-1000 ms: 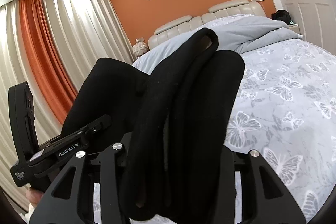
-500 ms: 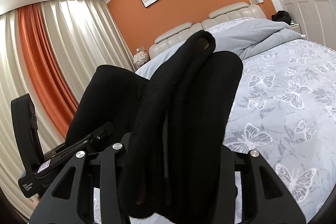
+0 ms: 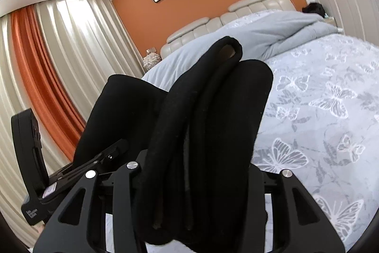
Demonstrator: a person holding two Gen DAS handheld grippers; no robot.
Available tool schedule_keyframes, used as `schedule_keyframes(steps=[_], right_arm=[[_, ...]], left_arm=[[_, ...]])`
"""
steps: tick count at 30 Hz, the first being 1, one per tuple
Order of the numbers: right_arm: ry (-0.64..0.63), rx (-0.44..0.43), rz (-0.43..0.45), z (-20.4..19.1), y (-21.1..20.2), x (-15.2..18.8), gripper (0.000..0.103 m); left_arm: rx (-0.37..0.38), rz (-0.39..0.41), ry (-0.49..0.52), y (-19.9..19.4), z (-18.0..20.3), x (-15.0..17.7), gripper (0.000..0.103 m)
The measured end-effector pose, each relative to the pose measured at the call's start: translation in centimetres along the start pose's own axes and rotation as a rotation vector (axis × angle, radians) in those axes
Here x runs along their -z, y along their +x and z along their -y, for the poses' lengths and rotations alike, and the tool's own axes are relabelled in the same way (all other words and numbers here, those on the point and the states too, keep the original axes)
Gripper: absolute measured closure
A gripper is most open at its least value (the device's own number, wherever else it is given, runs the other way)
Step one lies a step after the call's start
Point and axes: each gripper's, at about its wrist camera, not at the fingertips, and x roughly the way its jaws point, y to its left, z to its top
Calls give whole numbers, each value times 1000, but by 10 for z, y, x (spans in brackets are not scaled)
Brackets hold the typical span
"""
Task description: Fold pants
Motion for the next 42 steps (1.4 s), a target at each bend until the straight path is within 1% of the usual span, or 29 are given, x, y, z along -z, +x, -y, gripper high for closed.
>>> schedule_keyframes(steps=[6, 12, 15, 18, 22, 25, 28, 33, 35, 37, 38, 39, 40, 41, 42], right_arm=[[0, 15, -45, 15, 26, 2, 63], [12, 33, -101, 31, 46, 9, 63], [54, 34, -128, 44, 55, 16, 63], [91, 44, -174, 55, 69, 27, 63], [99, 59, -215, 59, 83, 38, 63], [90, 71, -235, 57, 93, 45, 63], [92, 76, -237, 58, 97, 46, 63], [94, 72, -224, 56, 93, 43, 63], [87, 72, -222, 56, 93, 43, 62], [89, 91, -234, 62, 96, 47, 60], [92, 104, -252, 67, 97, 52, 58], [100, 120, -281, 74, 101, 56, 53], [110, 132, -301, 80, 104, 59, 49], [134, 142, -322, 89, 106, 62, 45], [160, 133, -325, 95, 105, 62, 46]], left_arm=[[-7, -44, -14, 33, -6, 8, 64], [2, -92, -30, 60, -10, 18, 64], [4, -131, -46, 72, -13, 26, 64], [-5, -173, -45, 83, -16, 37, 64], [-20, -219, -58, 97, -23, 50, 64], [-23, -231, -55, 104, -26, 56, 64], [-20, -228, -51, 104, -27, 57, 64], [-13, -209, -34, 102, -27, 54, 64], [-13, -214, -40, 103, -28, 54, 63], [-14, -234, -44, 106, -29, 56, 61], [-22, -254, -34, 111, -30, 59, 56], [-31, -264, -23, 115, -31, 62, 51], [-40, -269, -17, 117, -35, 65, 50], [-33, -265, -33, 117, -41, 66, 49], [-18, -264, -62, 115, -48, 65, 49]])
